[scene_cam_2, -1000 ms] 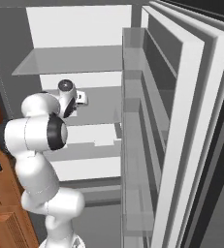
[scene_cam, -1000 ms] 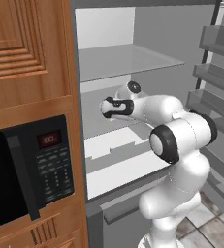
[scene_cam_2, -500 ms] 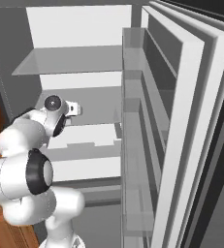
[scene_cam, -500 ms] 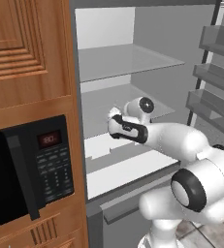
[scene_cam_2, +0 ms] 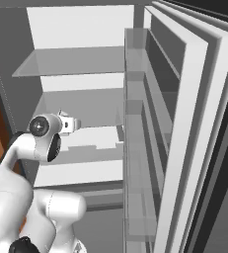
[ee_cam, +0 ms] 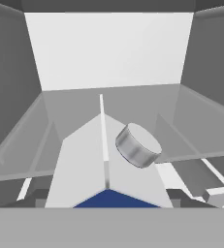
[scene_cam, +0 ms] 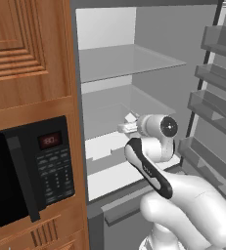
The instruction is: Take a sugar cube from the saucer and place it inside the coffee. Then, grab milk from the fridge and place it next to the coffee on the counter to sweeten the coffee.
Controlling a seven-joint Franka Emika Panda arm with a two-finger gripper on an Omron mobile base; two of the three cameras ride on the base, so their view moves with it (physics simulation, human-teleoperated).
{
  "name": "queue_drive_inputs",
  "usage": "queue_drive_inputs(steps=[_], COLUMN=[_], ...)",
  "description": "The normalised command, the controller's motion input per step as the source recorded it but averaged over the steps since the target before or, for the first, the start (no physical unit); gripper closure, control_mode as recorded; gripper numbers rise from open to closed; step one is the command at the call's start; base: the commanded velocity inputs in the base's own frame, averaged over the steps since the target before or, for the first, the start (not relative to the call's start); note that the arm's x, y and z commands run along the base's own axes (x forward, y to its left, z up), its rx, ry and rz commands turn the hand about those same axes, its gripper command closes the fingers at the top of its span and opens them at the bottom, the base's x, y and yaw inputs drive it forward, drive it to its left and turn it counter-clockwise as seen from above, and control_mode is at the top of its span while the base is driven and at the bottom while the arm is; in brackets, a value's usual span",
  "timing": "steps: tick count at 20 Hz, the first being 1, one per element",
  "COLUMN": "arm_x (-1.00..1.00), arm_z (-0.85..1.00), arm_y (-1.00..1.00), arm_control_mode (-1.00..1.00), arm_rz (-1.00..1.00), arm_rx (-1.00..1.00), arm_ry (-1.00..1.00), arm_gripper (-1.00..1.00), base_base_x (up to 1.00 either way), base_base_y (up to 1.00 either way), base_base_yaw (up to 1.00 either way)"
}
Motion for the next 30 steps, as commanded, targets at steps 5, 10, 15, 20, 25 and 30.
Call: queue_drive_inputs(steps=[5, 10, 15, 20, 25, 30], arm_x=[-1.0, -1.0, -0.96, -0.39, 0.0, 0.0], arm_z=[0.63, 0.48, 0.3, 0.0, 0.0, 0.0], arm_y=[-0.32, -0.31, -0.17, -0.01, 0.0, 0.0], arm_control_mode=[-1.0, -1.0, -1.0, 1.0, 1.0, 1.0], arm_rz=[-0.09, -0.06, -0.01, 0.0, 0.0, 0.0], arm_rx=[0.05, 0.08, 0.06, 0.01, 0.0, 0.0], arm_ry=[0.02, 0.07, 0.04, 0.05, 0.0, 0.0], arm_gripper=[1.0, 1.0, 1.0, 1.0, 1.0, 1.0], base_base_x=[0.0, 0.0, 0.0, -0.52, -0.47, -0.26], base_base_y=[0.0, 0.0, 0.0, 0.08, 0.6, 0.6], base_base_yaw=[0.0, 0.0, 0.0, 0.23, 0.9, 1.0])
